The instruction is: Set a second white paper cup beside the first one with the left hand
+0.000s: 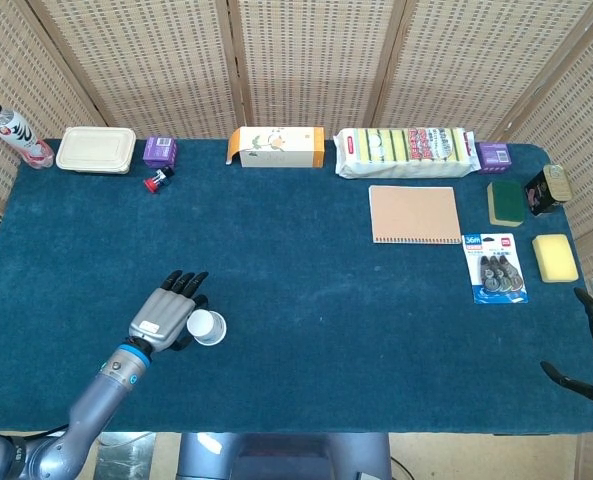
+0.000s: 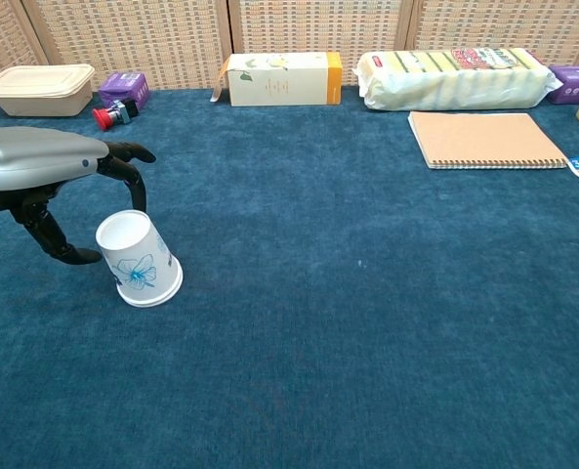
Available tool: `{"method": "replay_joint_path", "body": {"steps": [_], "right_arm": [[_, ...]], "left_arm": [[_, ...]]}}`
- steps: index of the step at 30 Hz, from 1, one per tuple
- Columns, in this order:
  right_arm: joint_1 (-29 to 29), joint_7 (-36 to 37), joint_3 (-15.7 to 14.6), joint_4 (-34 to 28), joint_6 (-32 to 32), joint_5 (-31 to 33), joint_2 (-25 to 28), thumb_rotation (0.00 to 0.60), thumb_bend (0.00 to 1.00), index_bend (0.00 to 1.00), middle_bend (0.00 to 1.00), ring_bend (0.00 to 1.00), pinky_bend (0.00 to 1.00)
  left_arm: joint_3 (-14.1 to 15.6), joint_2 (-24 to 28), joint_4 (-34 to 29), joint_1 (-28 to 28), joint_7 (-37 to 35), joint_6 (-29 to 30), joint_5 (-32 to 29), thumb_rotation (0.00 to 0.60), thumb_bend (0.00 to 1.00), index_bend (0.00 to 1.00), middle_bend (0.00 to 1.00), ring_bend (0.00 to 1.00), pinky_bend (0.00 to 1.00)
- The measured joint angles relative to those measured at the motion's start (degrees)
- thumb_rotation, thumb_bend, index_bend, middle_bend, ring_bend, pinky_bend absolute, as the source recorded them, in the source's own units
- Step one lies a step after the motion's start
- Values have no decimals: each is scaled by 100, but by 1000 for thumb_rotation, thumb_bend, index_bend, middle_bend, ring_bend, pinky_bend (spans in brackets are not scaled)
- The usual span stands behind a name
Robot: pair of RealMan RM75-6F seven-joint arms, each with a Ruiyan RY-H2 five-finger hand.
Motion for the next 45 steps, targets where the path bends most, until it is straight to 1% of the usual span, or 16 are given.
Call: {"method": "replay_joint_path", "body": {"steps": [3, 8, 17, 23, 27, 31, 33, 37, 41, 45], "right_arm": [[1, 11, 3, 3, 4, -4, 2, 600, 63, 29, 0, 0, 0], [-3, 49, 2, 19, 33, -41, 3, 600, 64, 29, 0, 0, 0], [-7, -3, -3, -1, 33, -46, -6, 600, 64, 29, 0, 0, 0], [-8, -17, 1, -6, 21, -24, -7, 600, 64, 29, 0, 0, 0], [5, -27, 14, 0, -11, 10, -12, 600, 64, 29, 0, 0, 0], [4, -68, 8, -10, -4, -9, -23, 600, 64, 29, 0, 0, 0], [3, -93, 3, -20, 2, -24, -29, 600, 64, 29, 0, 0, 0], [7, -197, -21, -46, -11, -58, -54, 600, 64, 29, 0, 0, 0], [12, -240, -31, -55, -34, -57, -69, 600, 63, 29, 0, 0, 0], [26, -206, -15, -48, -75, -6, -62, 600, 64, 29, 0, 0, 0]], "left_arm": [[11, -32, -62, -91, 60, 108, -119, 600, 253, 354, 0, 0, 0], [57, 57, -235, -106, -2, 238, -31, 600, 255, 360, 0, 0, 0], [146, 441, -629, 14, -328, 453, 553, 600, 258, 365, 0, 0, 0], [194, 858, -959, 181, -731, 587, 1078, 600, 258, 364, 0, 0, 0], [240, 1325, -1207, 388, -1127, 734, 1519, 600, 258, 364, 0, 0, 0], [293, 1759, -1305, 622, -1618, 879, 1990, 600, 258, 364, 0, 0, 0], [316, 1919, -1286, 722, -1878, 909, 2148, 600, 258, 364, 0, 0, 0], [336, 2003, -1045, 794, -2243, 788, 2180, 600, 257, 364, 0, 0, 0], [353, 1919, -612, 811, -2603, 520, 2144, 600, 258, 364, 0, 0, 0], [358, 1662, -60, 803, -2899, 222, 2041, 600, 257, 364, 0, 0, 0]]}}
